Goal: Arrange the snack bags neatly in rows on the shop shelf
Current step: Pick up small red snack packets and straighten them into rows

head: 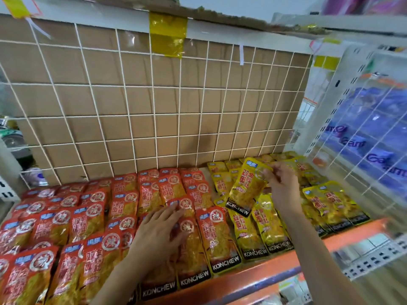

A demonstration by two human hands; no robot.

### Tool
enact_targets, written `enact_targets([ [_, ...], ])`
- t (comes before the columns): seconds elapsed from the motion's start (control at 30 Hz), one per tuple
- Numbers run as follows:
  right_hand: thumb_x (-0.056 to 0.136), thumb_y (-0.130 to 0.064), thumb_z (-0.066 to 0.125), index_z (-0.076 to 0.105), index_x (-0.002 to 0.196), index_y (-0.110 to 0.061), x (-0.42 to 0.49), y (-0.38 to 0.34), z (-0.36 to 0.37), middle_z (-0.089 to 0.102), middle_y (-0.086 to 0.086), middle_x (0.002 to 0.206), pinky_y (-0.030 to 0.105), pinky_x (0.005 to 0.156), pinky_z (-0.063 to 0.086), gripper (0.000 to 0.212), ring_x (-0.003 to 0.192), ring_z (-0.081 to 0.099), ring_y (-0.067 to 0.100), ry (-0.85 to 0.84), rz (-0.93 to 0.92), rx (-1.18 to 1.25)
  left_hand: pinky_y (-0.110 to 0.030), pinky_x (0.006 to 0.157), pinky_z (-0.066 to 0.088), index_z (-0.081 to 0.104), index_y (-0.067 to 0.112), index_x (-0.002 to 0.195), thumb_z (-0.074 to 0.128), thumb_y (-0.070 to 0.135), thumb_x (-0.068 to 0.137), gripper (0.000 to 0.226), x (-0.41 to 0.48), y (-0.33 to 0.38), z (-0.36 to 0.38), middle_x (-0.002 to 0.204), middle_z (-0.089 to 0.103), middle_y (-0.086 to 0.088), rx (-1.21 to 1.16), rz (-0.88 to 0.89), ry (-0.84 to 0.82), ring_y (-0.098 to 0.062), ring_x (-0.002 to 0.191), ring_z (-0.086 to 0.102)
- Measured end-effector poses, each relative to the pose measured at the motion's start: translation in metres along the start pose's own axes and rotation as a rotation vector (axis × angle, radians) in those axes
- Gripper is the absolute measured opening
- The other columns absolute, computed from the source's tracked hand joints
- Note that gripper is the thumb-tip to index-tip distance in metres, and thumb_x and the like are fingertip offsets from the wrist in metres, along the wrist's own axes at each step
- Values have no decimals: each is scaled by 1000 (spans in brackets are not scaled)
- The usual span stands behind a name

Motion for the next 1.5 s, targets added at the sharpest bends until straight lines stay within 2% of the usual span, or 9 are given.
enact_targets([
  [0.17,90,-7,56,49,75,-23,0,31,-45,59,27,80,47,62,47,23,68,52,36,5,41,-82,-30,115,4,15,43,144,-11,88,48,109,2,-3,2,153,9,21,1,-60,-52,-7,142,13],
  [0.37,89,-5,57,54,82,-17,14,62,-90,62,9,72,19,56,37,14,68,54,24,-4,54,-145,-33,113,19,34,37,140,41,59,89,56,4,6,-10,148,30,18,-91,-122,51,-9,136,28],
  [0.5,89,-3,56,55,90,-10,28,80,-114,57,7,72,13,57,35,7,65,49,17,-20,84,-156,-38,107,30,45,33,134,53,44,89,47,7,18,-17,140,44,13,-82,-177,117,-16,129,41],
  [0.63,87,-3,59,58,87,-16,44,104,-130,61,4,66,15,53,35,13,54,51,1,-59,87,-194,-46,79,50,62,22,118,50,48,79,48,10,32,-17,119,63,2,-82,-194,182,-29,104,62],
  [0.77,86,-2,60,58,89,-14,56,115,-134,59,-7,65,12,54,38,12,59,55,2,-107,83,-216,-48,93,43,57,26,125,68,34,82,45,13,46,-11,131,55,4,-83,-287,185,-27,118,54],
  [0.97,89,-8,59,59,97,-12,64,130,-118,58,-12,71,18,53,36,9,65,53,4,-230,52,-329,-46,89,45,56,28,122,45,60,84,51,19,75,-5,126,57,8,-102,-290,227,-23,113,56],
  [1.13,84,-12,65,62,96,-6,62,126,-104,65,9,70,34,52,45,13,63,63,32,-206,-173,-538,-48,98,39,55,25,127,55,44,84,47,25,93,0,133,53,4,-114,-359,236,-27,120,52],
  [1.4,78,-9,71,65,92,-9,63,124,-105,65,6,90,25,60,37,15,78,63,30,-144,-307,-563,-45,90,45,54,30,127,63,35,85,43,33,103,1,133,53,6,-187,-391,253,-27,104,60],
  [1.5,87,-31,51,64,98,-12,58,112,-102,64,2,92,28,64,46,26,80,63,23,-181,-415,-495,-40,92,45,52,27,129,48,52,88,48,50,112,-1,131,52,7,-156,-313,243,-22,113,56],
])
Point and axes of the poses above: each hand's wrist, its own x-axis towards the middle knuckle, its own z-axis out of the palm, y = z × x, the point moved 9 cm from there along x, towards the middle knuckle
